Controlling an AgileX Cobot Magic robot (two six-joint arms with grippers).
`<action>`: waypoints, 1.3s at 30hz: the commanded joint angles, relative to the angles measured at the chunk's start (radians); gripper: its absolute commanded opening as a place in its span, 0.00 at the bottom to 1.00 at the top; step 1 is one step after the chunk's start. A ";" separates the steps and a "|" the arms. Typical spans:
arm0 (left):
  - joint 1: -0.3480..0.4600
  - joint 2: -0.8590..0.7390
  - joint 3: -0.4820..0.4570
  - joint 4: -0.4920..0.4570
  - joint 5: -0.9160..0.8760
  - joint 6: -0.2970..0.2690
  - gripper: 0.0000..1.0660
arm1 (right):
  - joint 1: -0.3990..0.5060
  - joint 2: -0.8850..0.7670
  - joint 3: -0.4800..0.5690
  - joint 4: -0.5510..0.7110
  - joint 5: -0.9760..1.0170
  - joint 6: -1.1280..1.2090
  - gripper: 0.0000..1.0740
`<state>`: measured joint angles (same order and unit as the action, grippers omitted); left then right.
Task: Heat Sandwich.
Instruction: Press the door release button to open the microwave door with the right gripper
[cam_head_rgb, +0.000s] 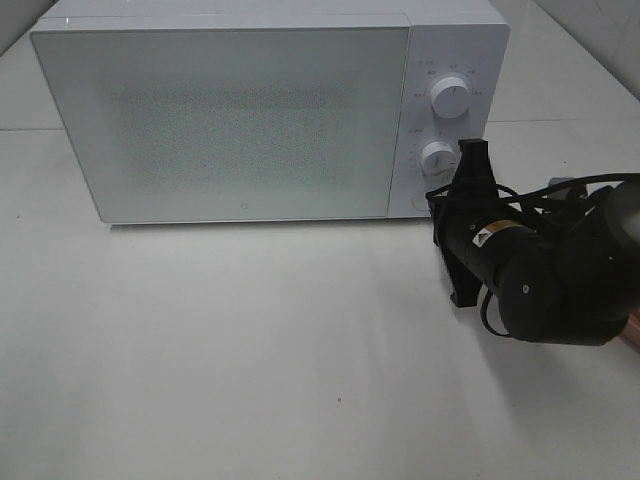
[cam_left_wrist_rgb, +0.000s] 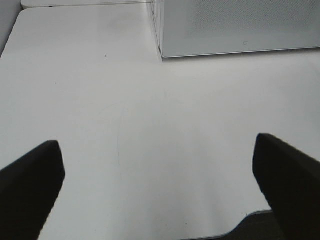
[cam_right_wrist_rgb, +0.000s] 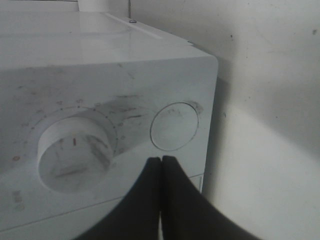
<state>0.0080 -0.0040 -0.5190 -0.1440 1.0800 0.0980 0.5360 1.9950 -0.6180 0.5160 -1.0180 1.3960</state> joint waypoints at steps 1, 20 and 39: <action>0.002 -0.023 0.001 -0.001 -0.006 -0.002 0.92 | -0.018 0.018 -0.032 -0.019 0.021 0.007 0.00; 0.002 -0.019 0.001 -0.001 -0.006 -0.002 0.92 | -0.071 0.123 -0.177 -0.008 0.061 -0.023 0.00; 0.002 -0.017 0.001 -0.001 -0.006 -0.002 0.92 | -0.071 0.146 -0.275 -0.022 -0.140 -0.071 0.00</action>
<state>0.0080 -0.0040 -0.5190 -0.1440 1.0800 0.0980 0.4770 2.1450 -0.8240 0.5330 -0.9610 1.3600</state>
